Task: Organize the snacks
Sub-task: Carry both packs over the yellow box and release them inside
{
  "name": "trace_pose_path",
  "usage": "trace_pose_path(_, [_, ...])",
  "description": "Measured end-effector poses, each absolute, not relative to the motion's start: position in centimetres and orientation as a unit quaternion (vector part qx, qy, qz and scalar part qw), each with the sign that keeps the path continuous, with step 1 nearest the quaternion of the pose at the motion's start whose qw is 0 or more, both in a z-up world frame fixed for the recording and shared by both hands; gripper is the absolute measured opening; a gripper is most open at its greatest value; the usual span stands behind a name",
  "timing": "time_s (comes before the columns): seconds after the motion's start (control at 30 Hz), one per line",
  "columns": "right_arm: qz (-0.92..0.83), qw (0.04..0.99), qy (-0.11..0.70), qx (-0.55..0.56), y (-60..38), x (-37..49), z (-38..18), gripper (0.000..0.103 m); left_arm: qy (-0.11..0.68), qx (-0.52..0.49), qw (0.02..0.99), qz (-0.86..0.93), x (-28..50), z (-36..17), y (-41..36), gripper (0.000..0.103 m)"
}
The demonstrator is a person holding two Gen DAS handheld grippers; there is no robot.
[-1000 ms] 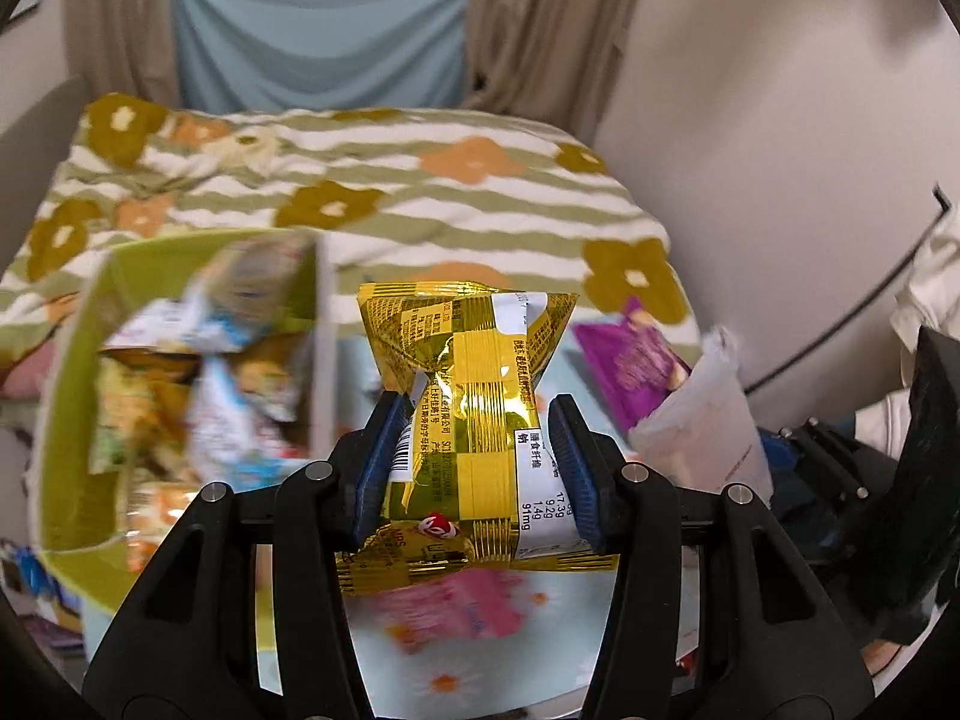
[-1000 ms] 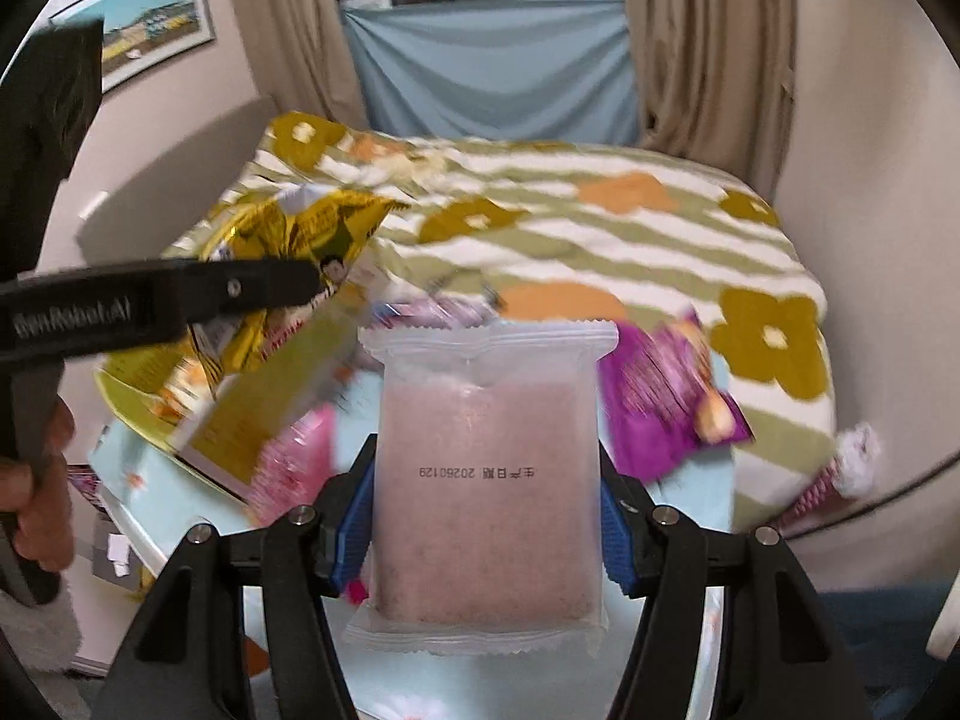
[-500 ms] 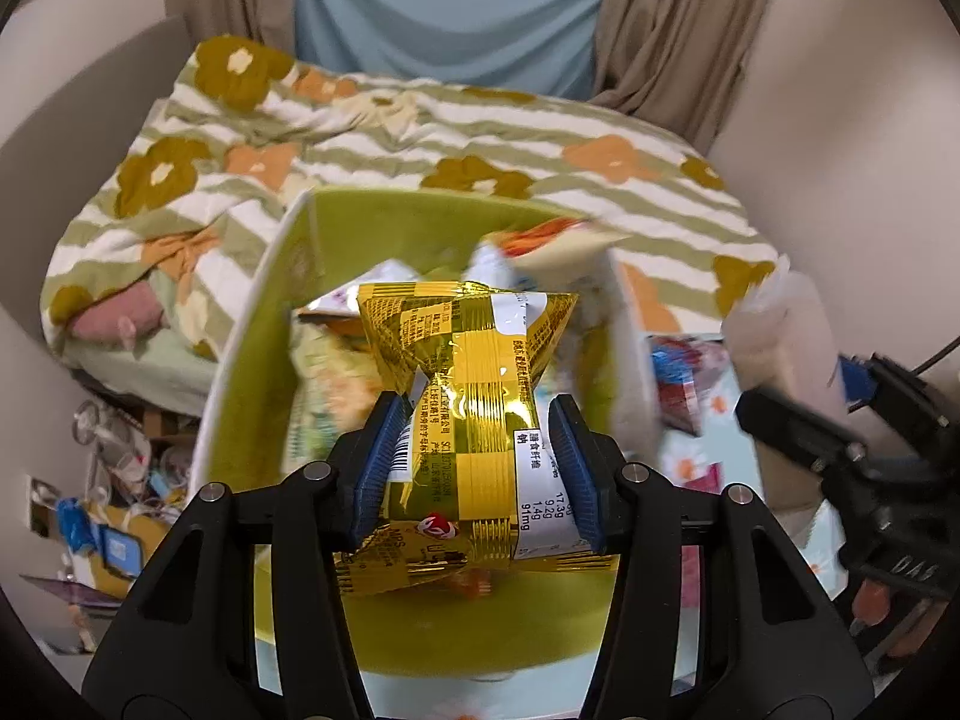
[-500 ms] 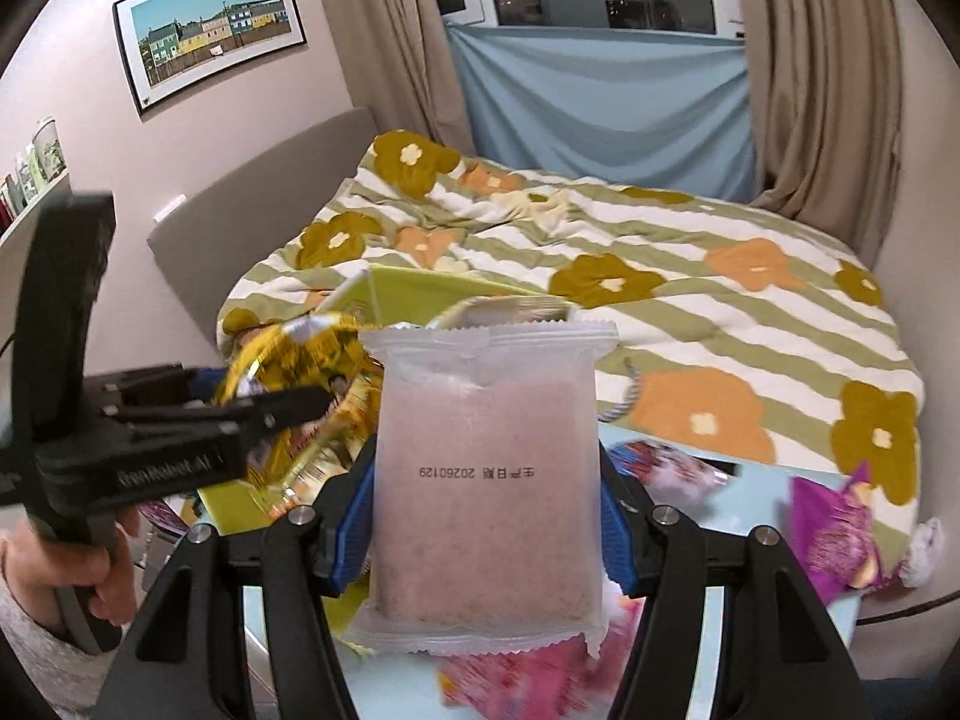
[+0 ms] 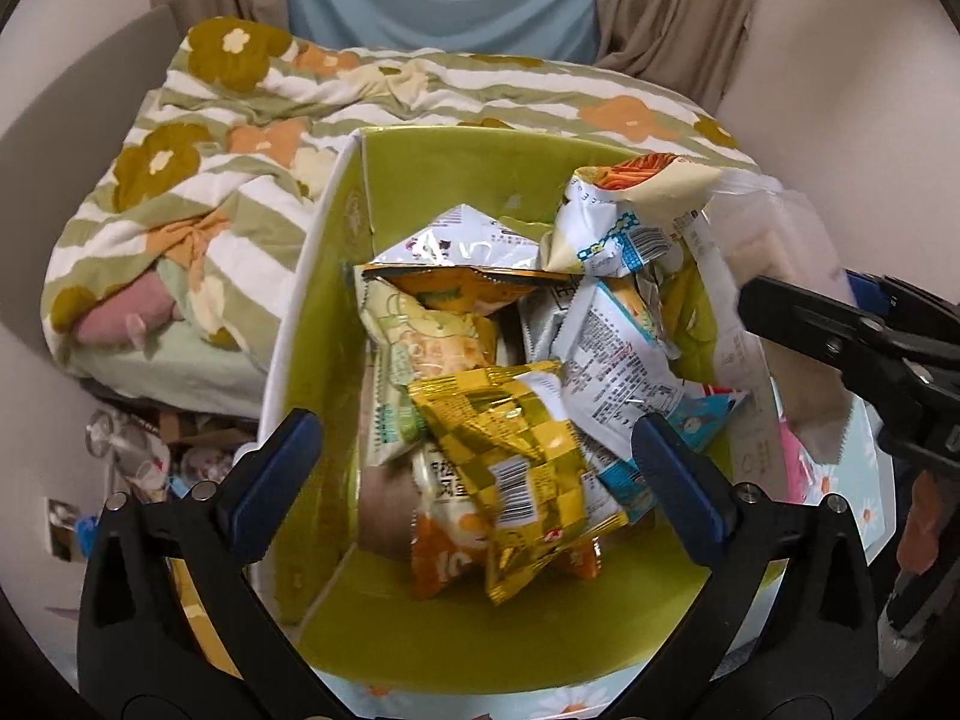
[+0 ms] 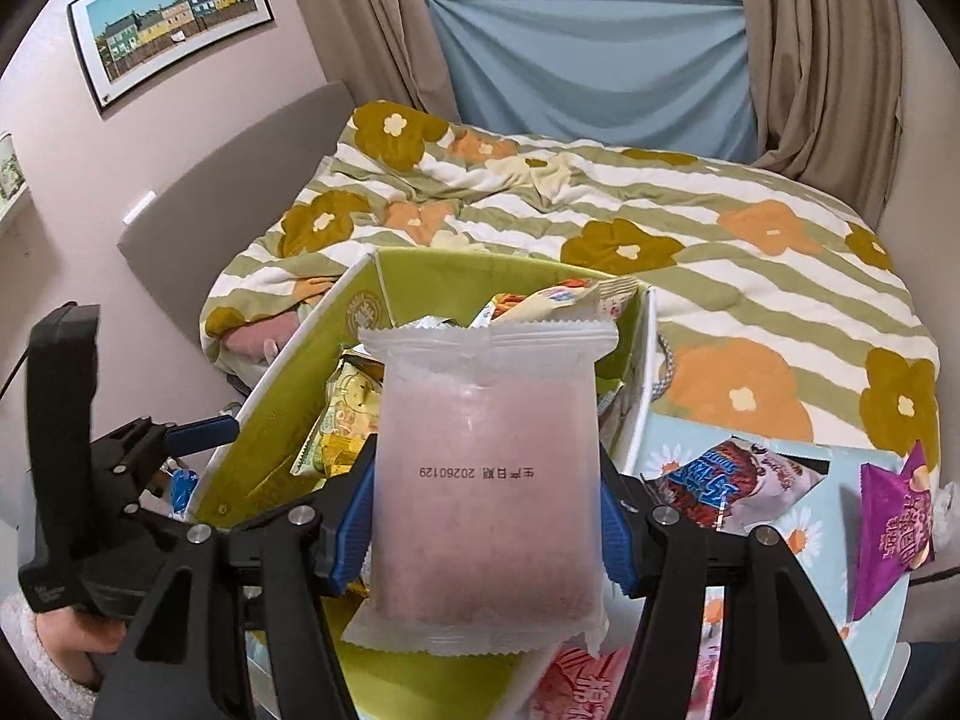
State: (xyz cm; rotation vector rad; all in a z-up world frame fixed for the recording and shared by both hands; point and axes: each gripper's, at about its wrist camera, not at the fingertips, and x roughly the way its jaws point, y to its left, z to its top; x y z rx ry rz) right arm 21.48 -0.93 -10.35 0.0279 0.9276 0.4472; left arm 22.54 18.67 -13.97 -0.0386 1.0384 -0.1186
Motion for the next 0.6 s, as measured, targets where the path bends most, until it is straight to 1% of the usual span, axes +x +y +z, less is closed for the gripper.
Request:
trace_pose_path(0.27, [0.216,0.860,0.461,0.013,2.4,23.2,-10.8,0.058,0.499,0.004,0.865,-0.051,22.4,-14.1,20.2,0.103])
trace_pose_path(0.4, [0.228,0.851,0.473,0.006,4.1,24.0,-11.5,0.059,0.501,-0.007,0.865,-0.041,22.2,-14.3,21.5,0.103])
trace_pose_path(0.53, [0.246,0.846,0.474,0.016,4.8,25.0,-12.6,0.060,0.519,-0.021,0.854,-0.025,22.2,-15.0,22.7,0.103])
trace_pose_path(0.57, [0.248,0.843,0.477,0.020,4.8,25.1,-12.9,0.062,0.520,-0.021,0.854,-0.020,22.1,-15.1,22.8,0.103])
trace_pose_path(0.6, [0.250,0.842,0.478,0.024,4.7,25.1,-13.1,0.072,0.519,-0.022,0.854,-0.017,21.8,-15.1,23.0,0.103])
